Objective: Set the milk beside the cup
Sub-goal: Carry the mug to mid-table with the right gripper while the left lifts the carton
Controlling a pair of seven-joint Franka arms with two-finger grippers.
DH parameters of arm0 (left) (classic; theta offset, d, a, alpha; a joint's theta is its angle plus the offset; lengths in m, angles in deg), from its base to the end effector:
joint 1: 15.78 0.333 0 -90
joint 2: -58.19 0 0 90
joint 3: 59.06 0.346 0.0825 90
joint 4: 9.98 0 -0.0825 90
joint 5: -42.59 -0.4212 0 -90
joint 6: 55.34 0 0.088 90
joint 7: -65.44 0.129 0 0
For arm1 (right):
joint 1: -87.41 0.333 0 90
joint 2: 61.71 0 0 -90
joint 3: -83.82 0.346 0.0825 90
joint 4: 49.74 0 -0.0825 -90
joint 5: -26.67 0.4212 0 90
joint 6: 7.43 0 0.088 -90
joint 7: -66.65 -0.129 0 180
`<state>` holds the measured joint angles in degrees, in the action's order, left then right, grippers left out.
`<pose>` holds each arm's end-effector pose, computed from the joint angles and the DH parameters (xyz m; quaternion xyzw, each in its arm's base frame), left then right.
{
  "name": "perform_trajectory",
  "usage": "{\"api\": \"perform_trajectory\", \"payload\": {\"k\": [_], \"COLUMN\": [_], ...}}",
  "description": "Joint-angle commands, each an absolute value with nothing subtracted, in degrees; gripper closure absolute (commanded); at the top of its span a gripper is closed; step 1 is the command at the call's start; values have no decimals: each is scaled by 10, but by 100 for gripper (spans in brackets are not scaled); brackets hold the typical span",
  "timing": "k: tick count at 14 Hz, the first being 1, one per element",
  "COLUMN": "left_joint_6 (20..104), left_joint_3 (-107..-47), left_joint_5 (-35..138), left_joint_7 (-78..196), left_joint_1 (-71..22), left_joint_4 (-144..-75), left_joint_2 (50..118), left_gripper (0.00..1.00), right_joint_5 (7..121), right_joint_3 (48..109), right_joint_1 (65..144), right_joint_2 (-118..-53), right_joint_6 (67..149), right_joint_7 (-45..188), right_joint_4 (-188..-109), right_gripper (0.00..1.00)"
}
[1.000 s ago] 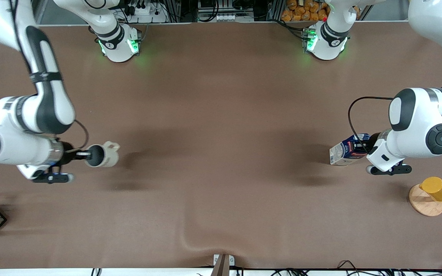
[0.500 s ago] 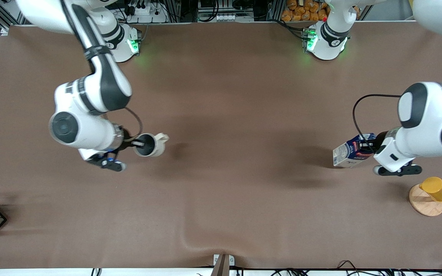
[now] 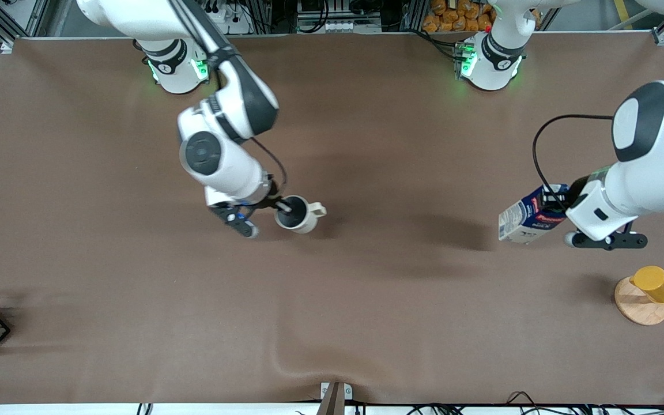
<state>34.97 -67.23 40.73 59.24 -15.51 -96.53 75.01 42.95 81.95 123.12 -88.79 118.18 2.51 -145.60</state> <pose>0.6597 -0.0772 0.4793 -0.9935 0.0160 0.1120 0.0092 0.5919 0.4179 0.3207 -0.9359 0.3340 0.0673 0.0898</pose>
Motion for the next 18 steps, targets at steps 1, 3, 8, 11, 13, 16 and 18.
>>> {"api": "perform_trajectory", "payload": {"k": [1,3,8,11,13,16,18], "left_joint_6": [319,310,290,289,289,271,269], "left_joint_3": [-679,-688,-706,-714,-719,-722,-724], "left_joint_5": [403,403,403,403,404,405,405], "left_joint_7": [592,591,590,590,589,589,588], "left_joint_1": [-153,-154,-153,-153,-153,-151,-150], "left_joint_4": [-960,-953,-952,-952,-952,-952,-952], "left_joint_2": [734,734,732,730,727,726,726], "left_gripper": [76,76,76,76,76,76,76], "right_joint_5": [433,432,348,323,323,328,331], "right_joint_3": [808,807,807,807,807,807,813], "right_joint_1": [1257,1270,1307,1316,1315,1306,1277], "right_joint_2": [-918,-933,-993,-1001,-1001,-995,-993], "right_joint_6": [1214,1225,1237,1237,1237,1229,1163], "right_joint_7": [-28,-43,-162,-185,-210,-207,-191], "right_joint_4": [-1438,-1432,-1375,-1373,-1373,-1368,-1340], "right_gripper": [100,100,100,80,19,0,0]}}
